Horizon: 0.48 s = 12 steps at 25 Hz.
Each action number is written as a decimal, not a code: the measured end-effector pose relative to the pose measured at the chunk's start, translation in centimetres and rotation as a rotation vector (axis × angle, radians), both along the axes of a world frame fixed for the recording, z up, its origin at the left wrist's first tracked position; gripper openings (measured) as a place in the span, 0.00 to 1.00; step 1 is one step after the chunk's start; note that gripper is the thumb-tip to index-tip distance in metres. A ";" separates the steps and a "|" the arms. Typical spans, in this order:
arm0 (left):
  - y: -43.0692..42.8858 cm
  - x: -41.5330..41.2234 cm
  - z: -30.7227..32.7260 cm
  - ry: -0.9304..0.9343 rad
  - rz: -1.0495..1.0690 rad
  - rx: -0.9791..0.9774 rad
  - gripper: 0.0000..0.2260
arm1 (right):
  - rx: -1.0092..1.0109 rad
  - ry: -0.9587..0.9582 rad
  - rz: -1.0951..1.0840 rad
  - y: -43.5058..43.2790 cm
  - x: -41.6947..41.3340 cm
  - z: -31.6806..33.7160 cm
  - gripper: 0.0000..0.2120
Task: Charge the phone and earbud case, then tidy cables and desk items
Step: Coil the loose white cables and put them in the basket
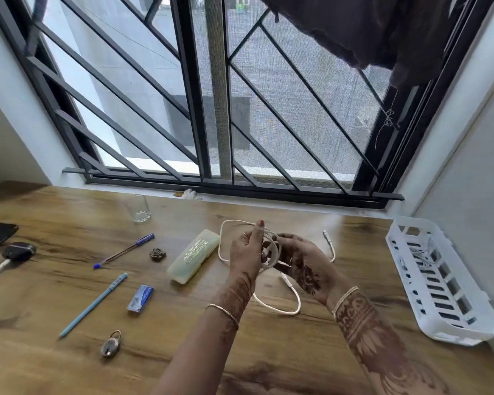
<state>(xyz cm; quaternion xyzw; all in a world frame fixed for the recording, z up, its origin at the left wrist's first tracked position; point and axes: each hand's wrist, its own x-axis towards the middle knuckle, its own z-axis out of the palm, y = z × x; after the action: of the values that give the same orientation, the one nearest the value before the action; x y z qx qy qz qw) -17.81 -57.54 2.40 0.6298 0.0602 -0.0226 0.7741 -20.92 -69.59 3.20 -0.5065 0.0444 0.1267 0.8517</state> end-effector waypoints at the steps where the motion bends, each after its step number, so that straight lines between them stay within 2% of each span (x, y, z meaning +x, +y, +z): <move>1: 0.0 0.1 -0.2 -0.021 0.011 0.021 0.18 | -0.027 -0.037 0.025 0.1 -0.1 -0.2 0.15; 3: 0.0 0.1 -0.5 -0.038 0.021 0.031 0.19 | -0.150 -0.114 0.022 0.4 -0.3 -0.7 0.27; 5: 0.0 0.2 -0.8 -0.040 0.020 0.042 0.19 | -0.289 -0.174 -0.036 0.9 -0.3 -1.1 0.29; 12: 0.0 1.0 -2.1 -0.133 0.049 0.275 0.17 | -0.458 -0.261 -0.311 2.9 -0.4 -2.2 0.09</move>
<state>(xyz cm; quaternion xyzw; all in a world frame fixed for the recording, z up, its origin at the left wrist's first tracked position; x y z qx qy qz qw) -16.81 -57.49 0.31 0.7284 0.0266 0.0466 0.6831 -21.28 -66.70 1.03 -0.6843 0.0392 -0.0846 0.7232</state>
